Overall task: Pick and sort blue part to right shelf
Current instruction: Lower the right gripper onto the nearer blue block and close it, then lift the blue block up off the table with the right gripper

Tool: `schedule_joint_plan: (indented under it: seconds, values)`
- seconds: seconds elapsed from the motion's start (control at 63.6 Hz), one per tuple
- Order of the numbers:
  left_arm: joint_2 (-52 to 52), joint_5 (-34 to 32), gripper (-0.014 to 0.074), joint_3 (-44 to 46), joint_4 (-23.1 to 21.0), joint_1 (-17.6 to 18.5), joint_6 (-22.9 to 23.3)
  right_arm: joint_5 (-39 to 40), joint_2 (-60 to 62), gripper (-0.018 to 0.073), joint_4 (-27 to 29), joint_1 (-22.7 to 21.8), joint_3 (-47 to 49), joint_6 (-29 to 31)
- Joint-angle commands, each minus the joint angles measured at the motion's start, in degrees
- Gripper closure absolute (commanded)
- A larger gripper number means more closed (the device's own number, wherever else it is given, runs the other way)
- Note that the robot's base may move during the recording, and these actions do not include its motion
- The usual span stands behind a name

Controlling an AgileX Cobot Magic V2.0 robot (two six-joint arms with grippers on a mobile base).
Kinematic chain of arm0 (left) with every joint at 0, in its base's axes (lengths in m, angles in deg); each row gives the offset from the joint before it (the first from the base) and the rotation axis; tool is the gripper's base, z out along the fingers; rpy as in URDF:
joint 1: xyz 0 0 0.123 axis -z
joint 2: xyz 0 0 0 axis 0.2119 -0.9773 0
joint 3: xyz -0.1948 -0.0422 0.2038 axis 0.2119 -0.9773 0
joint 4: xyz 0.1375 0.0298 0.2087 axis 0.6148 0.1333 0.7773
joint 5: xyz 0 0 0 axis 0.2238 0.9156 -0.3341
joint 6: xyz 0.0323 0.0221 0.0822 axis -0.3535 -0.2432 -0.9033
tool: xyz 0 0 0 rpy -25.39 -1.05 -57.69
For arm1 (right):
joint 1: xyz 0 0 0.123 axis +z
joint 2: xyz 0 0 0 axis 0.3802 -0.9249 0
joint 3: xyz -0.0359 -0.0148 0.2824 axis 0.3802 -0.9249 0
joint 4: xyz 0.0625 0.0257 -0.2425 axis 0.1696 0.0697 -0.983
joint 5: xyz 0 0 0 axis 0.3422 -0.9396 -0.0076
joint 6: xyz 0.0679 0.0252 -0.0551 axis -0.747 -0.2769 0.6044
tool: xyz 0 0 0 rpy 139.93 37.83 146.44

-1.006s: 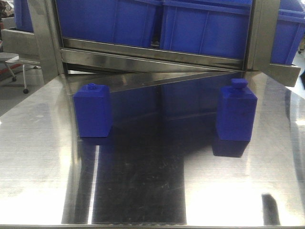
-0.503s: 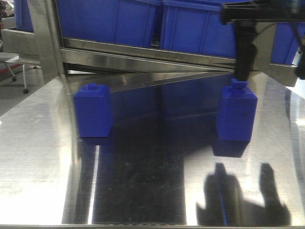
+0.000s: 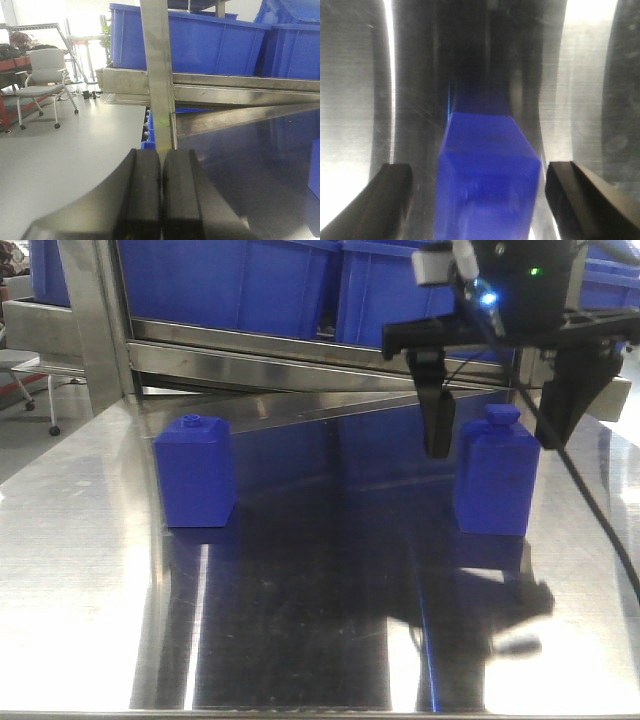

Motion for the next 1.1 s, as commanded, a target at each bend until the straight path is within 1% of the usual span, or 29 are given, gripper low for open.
schedule_joint_plan:
  seconds: [0.0,0.189,0.314,0.424,1.084]
  values:
    - [1.20,-4.55,0.0472,-1.38,-0.50,0.12,0.27,0.98,1.11,-0.0052,0.45,-0.27,1.84,-0.06]
    - [1.20,-4.55,0.0472,-1.38,-0.50,0.12,0.27,2.91,-0.60,-0.0052,2.41,-0.34,1.77,-0.06]
    - [1.20,-4.55,0.0472,-1.38,-0.50,0.12,0.27,2.61,-0.75,-0.0052,2.42,-0.34,1.28,-0.11]
    - [1.20,-4.55,0.0472,-1.38,-0.50,0.12,0.27,3.30,-0.75,-0.0052,2.21,-0.39,0.39,-1.64]
    - [1.20,-4.55,0.0472,-1.38,-0.50,0.12,0.27,2.53,-0.20,-0.0052,2.17,-0.18,0.52,-1.58]
